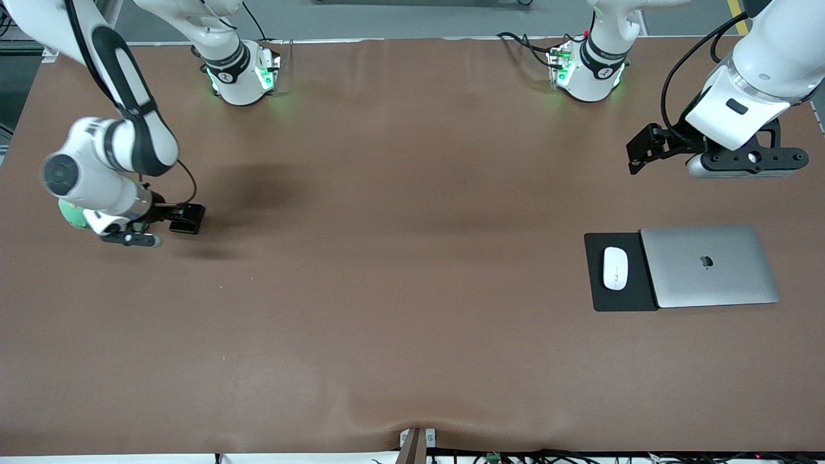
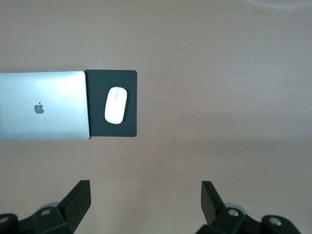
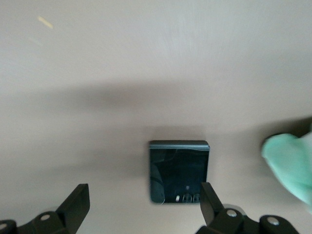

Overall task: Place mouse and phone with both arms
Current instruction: 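Release the phone beside the plush toy and raise both grippers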

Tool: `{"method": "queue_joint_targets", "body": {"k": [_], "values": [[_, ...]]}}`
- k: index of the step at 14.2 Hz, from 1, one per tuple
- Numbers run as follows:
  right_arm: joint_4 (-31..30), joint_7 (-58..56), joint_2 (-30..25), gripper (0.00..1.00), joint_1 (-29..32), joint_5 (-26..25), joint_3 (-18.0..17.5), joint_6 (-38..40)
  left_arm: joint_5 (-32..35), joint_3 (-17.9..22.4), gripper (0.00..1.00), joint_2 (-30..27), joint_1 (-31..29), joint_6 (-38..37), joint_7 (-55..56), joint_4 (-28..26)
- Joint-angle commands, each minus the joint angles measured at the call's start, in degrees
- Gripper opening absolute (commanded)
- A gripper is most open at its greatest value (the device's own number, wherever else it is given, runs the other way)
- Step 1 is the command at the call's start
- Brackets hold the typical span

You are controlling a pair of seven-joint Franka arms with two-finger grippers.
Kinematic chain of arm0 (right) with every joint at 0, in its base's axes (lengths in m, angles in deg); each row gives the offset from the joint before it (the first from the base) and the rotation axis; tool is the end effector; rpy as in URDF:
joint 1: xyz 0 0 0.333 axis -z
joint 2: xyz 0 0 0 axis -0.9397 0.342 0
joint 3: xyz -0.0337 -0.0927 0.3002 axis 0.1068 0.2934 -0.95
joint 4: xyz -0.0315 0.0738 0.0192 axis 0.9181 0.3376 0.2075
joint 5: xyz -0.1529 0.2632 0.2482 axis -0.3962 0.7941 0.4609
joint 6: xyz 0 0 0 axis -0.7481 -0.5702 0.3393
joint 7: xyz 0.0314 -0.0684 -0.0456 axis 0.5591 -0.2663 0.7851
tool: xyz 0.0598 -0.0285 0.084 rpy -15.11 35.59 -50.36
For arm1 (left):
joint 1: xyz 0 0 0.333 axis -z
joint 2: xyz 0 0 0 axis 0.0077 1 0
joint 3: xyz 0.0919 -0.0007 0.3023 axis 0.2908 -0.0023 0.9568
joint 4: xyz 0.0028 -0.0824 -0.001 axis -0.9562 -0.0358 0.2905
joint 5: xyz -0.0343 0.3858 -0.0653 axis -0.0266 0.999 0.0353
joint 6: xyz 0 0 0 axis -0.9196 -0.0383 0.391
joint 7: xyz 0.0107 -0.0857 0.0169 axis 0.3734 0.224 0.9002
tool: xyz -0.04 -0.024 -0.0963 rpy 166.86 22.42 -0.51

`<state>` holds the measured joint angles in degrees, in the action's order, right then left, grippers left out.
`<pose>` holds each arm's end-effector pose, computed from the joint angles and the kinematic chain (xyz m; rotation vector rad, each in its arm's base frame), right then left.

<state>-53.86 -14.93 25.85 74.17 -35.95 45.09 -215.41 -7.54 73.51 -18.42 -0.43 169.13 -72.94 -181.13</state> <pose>0.5136 -0.0686 0.2918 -3.1268 0.1620 0.2109 0.5345 -0.1380 0.6233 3.1137 0.0096 0.0544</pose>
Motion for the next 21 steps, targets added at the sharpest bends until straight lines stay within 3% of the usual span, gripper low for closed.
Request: {"method": "queue_joint_targets", "body": {"k": [1,5,7,10,15,21], "values": [[12.7,0.8,-2.6,1.00,-0.8,-0.2,0.0,14.4,-1.2,-0.1,1.00,-0.6,-0.4,-0.7,-1.0,1.0],[25.3,0.8,-2.6,1.00,-2.1,-1.0,0.0,26.4,-1.2,-0.1,1.00,-0.7,-0.2,-0.7,-0.9,1.1],[29.3,1.1,-3.4,1.00,-2.6,-1.7,0.0,31.9,-1.1,1.6,1.00,-1.2,3.3,-0.7,-0.1,1.0],[29.9,1.2,-8.3,1.00,-2.6,-1.7,-0.1,32.7,-1.1,6.7,1.00,-1.5,8.1,-0.8,-0.1,1.0],[33.5,1.1,-9.8,1.00,-2.7,-1.6,-0.4,34.2,-1.0,12.7,1.00,-2.0,13.0,-1.5,-0.4,0.5],[32.4,1.4,-9.4,1.00,-2.1,-0.1,-0.2,32.8,-0.9,13.0,1.00,-1.8,10.9,-1.5,-2.1,0.6]]}}
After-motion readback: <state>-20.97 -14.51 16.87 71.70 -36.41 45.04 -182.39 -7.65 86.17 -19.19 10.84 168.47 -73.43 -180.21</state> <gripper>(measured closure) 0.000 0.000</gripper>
